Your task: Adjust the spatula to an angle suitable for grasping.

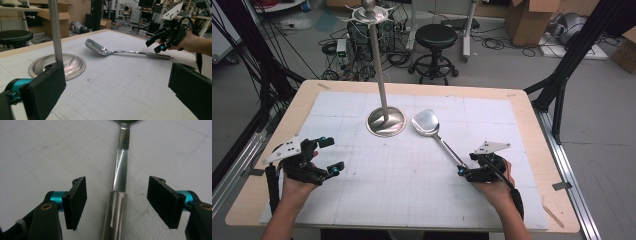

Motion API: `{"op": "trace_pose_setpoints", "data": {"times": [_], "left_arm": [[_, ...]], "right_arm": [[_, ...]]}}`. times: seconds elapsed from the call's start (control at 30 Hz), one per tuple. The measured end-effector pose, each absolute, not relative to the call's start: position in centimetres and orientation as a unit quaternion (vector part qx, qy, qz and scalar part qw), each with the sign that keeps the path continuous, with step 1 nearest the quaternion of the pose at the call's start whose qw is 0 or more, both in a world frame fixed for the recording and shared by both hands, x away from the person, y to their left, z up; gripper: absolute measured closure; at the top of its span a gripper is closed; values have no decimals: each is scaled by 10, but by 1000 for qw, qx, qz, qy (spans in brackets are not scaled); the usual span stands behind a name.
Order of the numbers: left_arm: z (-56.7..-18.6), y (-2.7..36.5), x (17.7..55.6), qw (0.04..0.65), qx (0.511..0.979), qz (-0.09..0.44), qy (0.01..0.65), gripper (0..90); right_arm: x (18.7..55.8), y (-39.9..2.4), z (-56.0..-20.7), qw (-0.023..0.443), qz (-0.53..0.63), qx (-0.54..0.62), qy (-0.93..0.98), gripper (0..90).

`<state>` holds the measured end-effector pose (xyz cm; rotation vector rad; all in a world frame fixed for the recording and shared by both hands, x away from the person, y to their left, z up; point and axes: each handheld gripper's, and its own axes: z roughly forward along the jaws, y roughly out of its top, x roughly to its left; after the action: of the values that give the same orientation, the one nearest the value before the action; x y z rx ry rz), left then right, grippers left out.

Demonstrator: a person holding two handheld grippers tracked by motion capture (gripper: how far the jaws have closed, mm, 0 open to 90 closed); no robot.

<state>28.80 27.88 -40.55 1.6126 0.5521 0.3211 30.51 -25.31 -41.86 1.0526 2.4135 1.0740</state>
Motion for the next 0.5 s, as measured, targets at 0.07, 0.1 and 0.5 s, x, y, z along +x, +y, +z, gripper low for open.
{"op": "trace_pose_setpoints", "data": {"times": [0.07, 0.1, 0.5], "left_arm": [[-405, 279, 288, 647, 709, 140, 242, 17], [-405, 279, 288, 648, 709, 140, 242, 17], [-406, 279, 288, 648, 709, 139, 243, 17]], "right_arm": [[304, -253, -421, 146, 370, 366, 842, 328], [304, -253, -422, 146, 368, 366, 842, 332], [306, -255, -428, 136, 354, 373, 847, 364]]}}
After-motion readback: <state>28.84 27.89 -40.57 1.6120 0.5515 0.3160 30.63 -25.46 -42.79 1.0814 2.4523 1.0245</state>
